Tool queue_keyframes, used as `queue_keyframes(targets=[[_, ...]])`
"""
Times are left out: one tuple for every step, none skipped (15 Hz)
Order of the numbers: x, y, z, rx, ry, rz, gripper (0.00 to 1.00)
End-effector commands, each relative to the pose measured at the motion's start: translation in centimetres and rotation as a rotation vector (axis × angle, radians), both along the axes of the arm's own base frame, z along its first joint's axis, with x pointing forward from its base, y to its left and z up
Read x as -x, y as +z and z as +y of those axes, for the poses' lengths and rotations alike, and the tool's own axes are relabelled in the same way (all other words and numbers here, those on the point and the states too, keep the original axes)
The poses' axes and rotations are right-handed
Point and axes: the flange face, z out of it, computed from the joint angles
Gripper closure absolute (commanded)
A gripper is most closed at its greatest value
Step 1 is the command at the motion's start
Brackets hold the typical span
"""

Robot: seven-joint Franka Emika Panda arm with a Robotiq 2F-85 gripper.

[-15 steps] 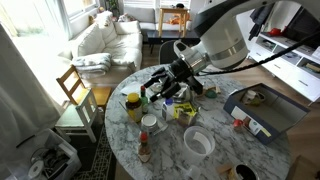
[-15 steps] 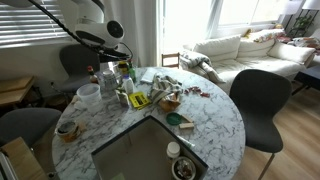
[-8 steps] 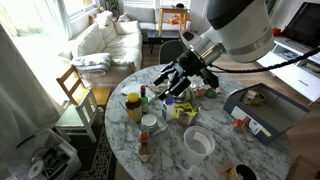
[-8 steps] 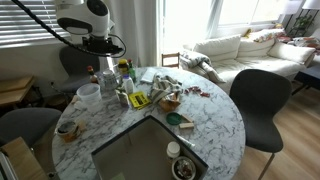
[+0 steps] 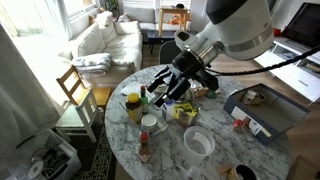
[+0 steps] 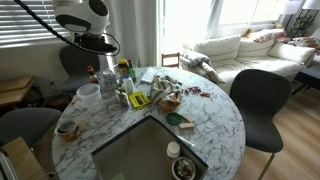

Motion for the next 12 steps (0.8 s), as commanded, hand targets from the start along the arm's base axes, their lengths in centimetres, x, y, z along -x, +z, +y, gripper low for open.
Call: queue_keyframes(targets=[[2.3,0.0,0.5,0.043,-0.039,0.185,0.0],[2.7,0.0,0.3,0.078,-0.072,0.213,0.0],[3.2,-0.1,0.0,0.11,-0.099,0.246,0.0],[3.7,0.0,-0.4,0.145,-0.124,0.274,0.0],[4.1,0.1,-0.8,0.184,-0.152,0.298,0.0],[4.5,0.2,-1.1,0.226,-0.17,0.326,0.0],[4.6,0.3,-1.4,0.285,-0.175,0.333,0.0],[3.1,0.0,-0.6,0.205,-0.133,0.308,0.0],[3.4,0.2,-0.9,0.238,-0.147,0.32,0.0],[3.6,0.4,-0.9,0.252,-0.155,0.324,0.0],[3.7,0.5,-1.0,0.257,-0.158,0.324,0.0],[3.8,0.6,-1.0,0.259,-0.16,0.326,0.0]])
